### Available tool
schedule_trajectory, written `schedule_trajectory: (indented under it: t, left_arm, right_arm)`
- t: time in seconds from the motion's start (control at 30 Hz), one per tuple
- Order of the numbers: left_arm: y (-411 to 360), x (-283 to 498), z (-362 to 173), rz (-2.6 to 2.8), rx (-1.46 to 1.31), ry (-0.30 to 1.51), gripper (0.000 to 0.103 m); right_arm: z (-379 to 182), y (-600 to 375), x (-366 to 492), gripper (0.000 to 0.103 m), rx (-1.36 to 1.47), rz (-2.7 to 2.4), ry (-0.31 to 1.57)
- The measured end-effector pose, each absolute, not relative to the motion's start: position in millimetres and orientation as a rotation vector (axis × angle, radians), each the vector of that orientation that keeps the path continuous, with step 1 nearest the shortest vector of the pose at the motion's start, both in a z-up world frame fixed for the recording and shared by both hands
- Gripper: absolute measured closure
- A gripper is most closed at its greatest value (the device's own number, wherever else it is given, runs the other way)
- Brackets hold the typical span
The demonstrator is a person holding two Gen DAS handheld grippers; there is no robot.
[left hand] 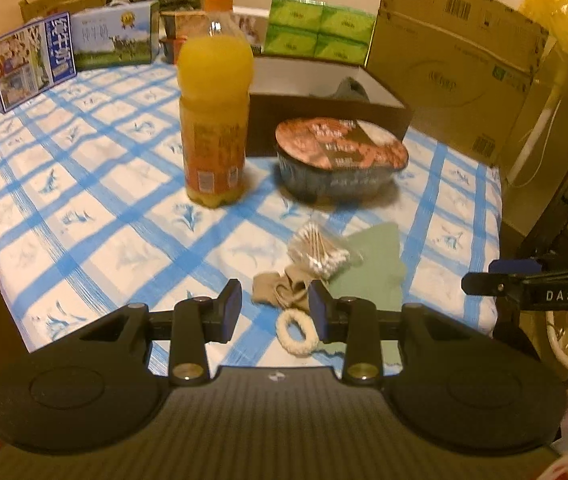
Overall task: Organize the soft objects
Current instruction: 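Grasp the white hair tie with the left gripper and lift it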
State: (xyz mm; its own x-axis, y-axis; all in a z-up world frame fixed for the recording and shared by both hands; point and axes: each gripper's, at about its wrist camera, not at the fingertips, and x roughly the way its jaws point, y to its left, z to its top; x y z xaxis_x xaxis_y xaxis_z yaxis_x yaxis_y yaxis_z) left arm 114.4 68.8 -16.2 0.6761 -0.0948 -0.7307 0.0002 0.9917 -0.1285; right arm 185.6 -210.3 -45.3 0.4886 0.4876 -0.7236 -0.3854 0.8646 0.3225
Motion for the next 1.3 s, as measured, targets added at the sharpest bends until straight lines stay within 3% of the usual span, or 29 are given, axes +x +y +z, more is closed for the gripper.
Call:
schedule_trajectory:
  t: [0.67, 0.8, 1.0, 1.3]
  left_arm:
    - [42, 149, -96, -0.11, -0.099, 0.999, 0.064]
    - [40, 159, -110, -0.107, -0.117, 1.024, 0.057]
    - [42, 172, -123, -0.096, -0.174, 1.041, 0.056]
    - [37, 182, -138, -0.077, -0.11, 1.052, 0.072]
  right_arm:
    - [-88, -204, 202, 0.036, 0.114, 0.498, 1.028]
    - [-96, -201, 204, 0.036, 0.115, 0.492, 1.044]
    - [-105, -202, 209, 0.036, 0.129, 0.478, 1.068]
    - [-112, -204, 214, 0.036, 0.137, 0.46, 1.087]
